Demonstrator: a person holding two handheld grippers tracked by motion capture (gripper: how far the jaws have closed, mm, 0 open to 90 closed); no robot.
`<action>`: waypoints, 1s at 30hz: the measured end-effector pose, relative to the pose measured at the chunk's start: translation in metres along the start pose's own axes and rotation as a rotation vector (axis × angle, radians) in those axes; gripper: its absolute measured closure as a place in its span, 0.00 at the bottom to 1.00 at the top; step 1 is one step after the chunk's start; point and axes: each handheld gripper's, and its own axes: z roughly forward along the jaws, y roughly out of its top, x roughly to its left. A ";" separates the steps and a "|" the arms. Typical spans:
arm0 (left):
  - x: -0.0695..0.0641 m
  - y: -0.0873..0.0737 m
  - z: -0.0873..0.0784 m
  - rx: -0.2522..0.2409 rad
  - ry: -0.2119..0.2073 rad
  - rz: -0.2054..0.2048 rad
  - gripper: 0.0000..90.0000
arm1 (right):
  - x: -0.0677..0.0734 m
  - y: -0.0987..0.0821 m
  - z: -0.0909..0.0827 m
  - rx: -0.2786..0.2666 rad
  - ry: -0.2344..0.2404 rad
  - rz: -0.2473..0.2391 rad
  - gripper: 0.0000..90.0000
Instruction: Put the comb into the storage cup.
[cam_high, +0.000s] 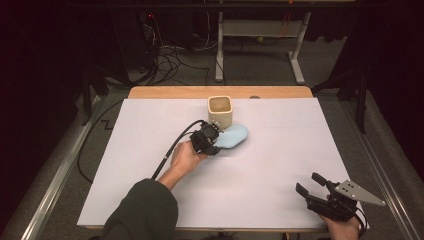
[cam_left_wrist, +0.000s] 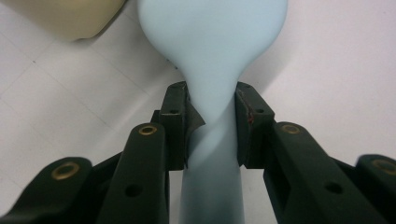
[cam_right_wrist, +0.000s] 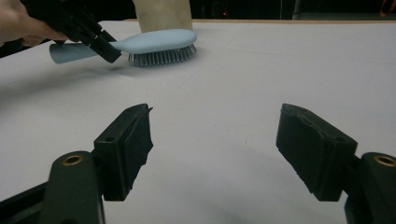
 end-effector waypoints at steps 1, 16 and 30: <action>0.000 0.000 -0.001 -0.004 -0.001 -0.004 0.77 | 0.000 0.000 0.000 -0.001 0.000 0.000 0.30; 0.000 -0.009 -0.017 -0.061 -0.016 -0.001 0.77 | 0.000 0.000 0.000 -0.001 -0.002 -0.006 0.30; 0.001 -0.038 -0.043 -0.140 -0.028 -0.024 0.77 | 0.001 0.001 0.002 0.001 -0.006 -0.016 0.30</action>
